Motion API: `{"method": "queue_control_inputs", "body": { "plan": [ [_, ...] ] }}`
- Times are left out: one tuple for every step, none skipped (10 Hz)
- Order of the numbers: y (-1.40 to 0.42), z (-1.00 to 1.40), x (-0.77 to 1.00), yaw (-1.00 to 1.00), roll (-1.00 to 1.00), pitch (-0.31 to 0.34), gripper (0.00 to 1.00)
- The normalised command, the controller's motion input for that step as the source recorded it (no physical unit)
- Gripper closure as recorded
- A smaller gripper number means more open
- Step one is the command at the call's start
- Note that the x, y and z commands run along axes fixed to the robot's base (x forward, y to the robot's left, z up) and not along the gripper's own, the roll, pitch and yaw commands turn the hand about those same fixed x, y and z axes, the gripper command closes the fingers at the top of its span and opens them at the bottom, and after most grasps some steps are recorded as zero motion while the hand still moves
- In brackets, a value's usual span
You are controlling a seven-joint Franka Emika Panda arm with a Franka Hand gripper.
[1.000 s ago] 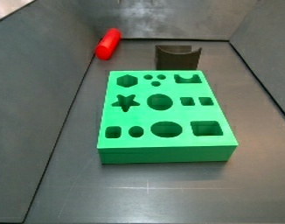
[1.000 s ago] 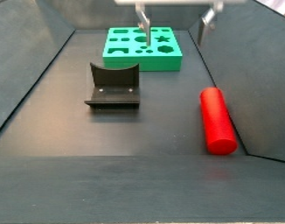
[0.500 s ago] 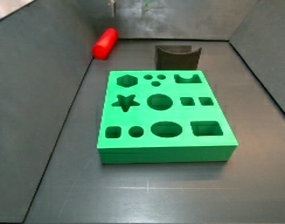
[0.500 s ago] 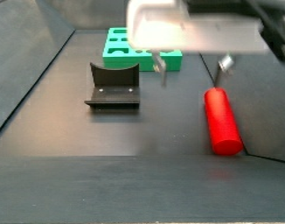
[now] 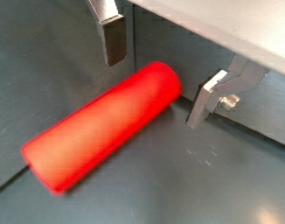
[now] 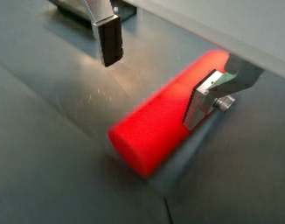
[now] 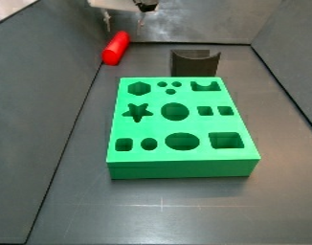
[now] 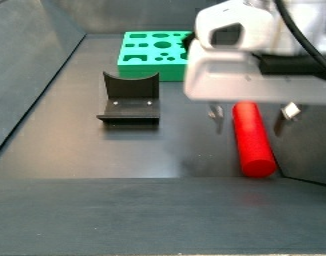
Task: Pick up the round object. Move up. Place the round object on the fixture. Regrasp the round object. Move to above the board. Insert the round object.
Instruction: Pick up the round object.
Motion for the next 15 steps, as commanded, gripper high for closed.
{"method": "queue_control_inputs", "body": {
  "plan": [
    [0.35,-0.75,-0.12,0.00,-0.22,-0.059,0.00],
    [0.03,-0.71,0.09,0.00,-0.18,0.000,0.00],
    [-0.02,-0.66,0.28,0.00,-0.15,0.004,0.00],
    [-0.03,-0.76,0.07,0.00,-0.17,0.000,0.00],
    [0.00,-0.69,0.00,0.00,-0.21,-0.010,0.00],
    [0.00,-0.57,0.00,0.00,-0.19,0.000,0.00],
    [0.00,-0.49,0.00,0.00,-0.10,0.000,0.00],
    [-0.02,-0.53,0.00,0.00,-0.11,0.000,0.00],
    [0.00,-0.41,0.00,0.00,-0.11,0.000,0.00],
    [0.00,-0.27,0.05,0.00,-0.12,0.000,0.00],
    [0.00,-0.43,0.01,0.00,-0.10,0.000,0.00],
    [0.01,-0.33,0.00,0.00,-0.08,0.000,0.00],
    [0.10,-0.13,0.00,0.00,-0.18,0.000,0.00],
    [0.00,-0.04,-0.03,0.00,-0.04,-0.027,0.00],
    [0.00,0.00,-0.03,0.01,0.00,-0.027,0.00]
  ]
}}
